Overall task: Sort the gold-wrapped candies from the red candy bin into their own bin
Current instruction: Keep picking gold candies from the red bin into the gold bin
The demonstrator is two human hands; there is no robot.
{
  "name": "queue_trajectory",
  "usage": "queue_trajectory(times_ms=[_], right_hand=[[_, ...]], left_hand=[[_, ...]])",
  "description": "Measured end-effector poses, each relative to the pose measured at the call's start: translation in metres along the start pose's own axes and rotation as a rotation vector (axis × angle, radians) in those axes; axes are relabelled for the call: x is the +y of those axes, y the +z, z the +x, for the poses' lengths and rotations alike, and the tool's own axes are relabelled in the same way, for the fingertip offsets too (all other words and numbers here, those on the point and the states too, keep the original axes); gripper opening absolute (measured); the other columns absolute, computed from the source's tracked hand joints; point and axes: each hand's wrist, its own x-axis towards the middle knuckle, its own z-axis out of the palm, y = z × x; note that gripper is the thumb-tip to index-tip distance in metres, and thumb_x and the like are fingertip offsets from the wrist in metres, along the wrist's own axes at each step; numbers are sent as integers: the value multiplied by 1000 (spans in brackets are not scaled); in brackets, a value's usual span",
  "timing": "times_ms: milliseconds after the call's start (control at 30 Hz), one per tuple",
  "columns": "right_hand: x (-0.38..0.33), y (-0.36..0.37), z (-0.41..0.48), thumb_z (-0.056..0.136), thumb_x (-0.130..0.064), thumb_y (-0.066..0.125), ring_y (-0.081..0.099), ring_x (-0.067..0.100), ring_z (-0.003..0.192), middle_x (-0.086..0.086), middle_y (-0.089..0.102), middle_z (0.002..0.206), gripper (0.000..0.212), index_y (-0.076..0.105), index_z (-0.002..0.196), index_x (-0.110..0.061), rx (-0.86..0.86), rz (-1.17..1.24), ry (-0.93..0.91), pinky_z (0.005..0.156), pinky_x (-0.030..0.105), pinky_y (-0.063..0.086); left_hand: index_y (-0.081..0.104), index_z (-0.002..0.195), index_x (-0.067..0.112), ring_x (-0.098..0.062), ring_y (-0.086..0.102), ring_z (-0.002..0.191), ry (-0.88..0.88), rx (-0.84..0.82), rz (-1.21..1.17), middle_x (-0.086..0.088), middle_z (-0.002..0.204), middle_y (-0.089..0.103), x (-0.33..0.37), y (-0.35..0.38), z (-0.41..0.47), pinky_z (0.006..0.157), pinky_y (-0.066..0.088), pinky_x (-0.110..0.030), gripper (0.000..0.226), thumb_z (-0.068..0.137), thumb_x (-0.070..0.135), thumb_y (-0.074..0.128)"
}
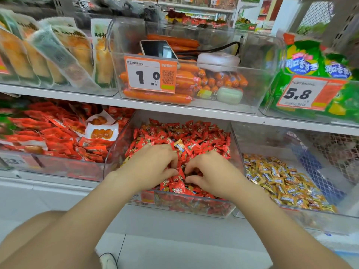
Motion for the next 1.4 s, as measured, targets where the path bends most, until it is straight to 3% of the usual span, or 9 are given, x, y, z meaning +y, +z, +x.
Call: queue_trajectory(times_ms=[100,233,433,600,733,800,1133,1233,1400], right_hand=[[9,-4,2,91,-30,74,68,23,90,-6,73,85,3,75,91,-27,4,-278,106,77,32,53],[8,-6,1,80,-1,66,63,18,96,-10,72,93,36,76,95,-31,-23,-260,145,81,32,51],[-3,-5,0,78,-8,75,65,2,77,-15,75,86,25,78,93,-29,-15,177,18,76,20,54],[8,-1,6,86,-54,78,60,15,99,-13,74,95,33,76,113,-36,-15,-166,25,88,36,48],[17,-4,4,92,-31,72,58,19,103,-12,72,93,11,75,103,-34,-9,-268,88,97,40,46],[17,-4,2,87,-11,65,62,18,98,-13,72,91,26,74,99,-33,-15,-207,102,94,39,49],[17,1,1,79,5,65,58,19,123,-8,64,130,71,64,135,-38,-204,-32,-19,102,40,51],[19,6,5,81,-7,77,59,22,110,-5,60,115,63,63,132,-41,-211,-45,-41,89,43,53],[3,12,14,87,-27,79,64,28,93,-3,58,95,24,67,107,-32,-136,-300,-85,62,34,37]], left_hand=[[68,86,32,-10,59,93,-81,20,133,16,91,62,-5,-5,-2,95,41,-39,26,98,54,61],[65,87,34,-14,49,96,-80,142,138,16,95,55,-5,-5,1,91,41,-38,13,94,45,63],[52,151,22,-14,45,143,72,90,-113,4,153,52,-3,2,31,119,38,-37,57,96,20,67],[62,137,26,-18,60,119,15,-41,-43,5,128,63,-8,7,38,98,51,-36,42,97,38,70],[64,113,30,-13,59,93,-10,0,58,12,101,59,-5,0,33,89,48,-36,14,99,32,66],[63,108,28,-8,53,79,-10,3,5,14,95,55,-4,-2,29,87,49,-37,15,96,19,62],[45,81,35,-16,46,90,12,-37,-154,9,92,48,1,2,28,82,40,-35,24,97,17,44],[54,89,32,-14,50,93,-21,-102,-108,11,95,51,-1,5,27,85,42,-36,9,88,29,62],[58,119,33,-14,43,103,-69,-145,-33,10,107,48,-9,6,27,91,37,-37,47,77,43,77]])
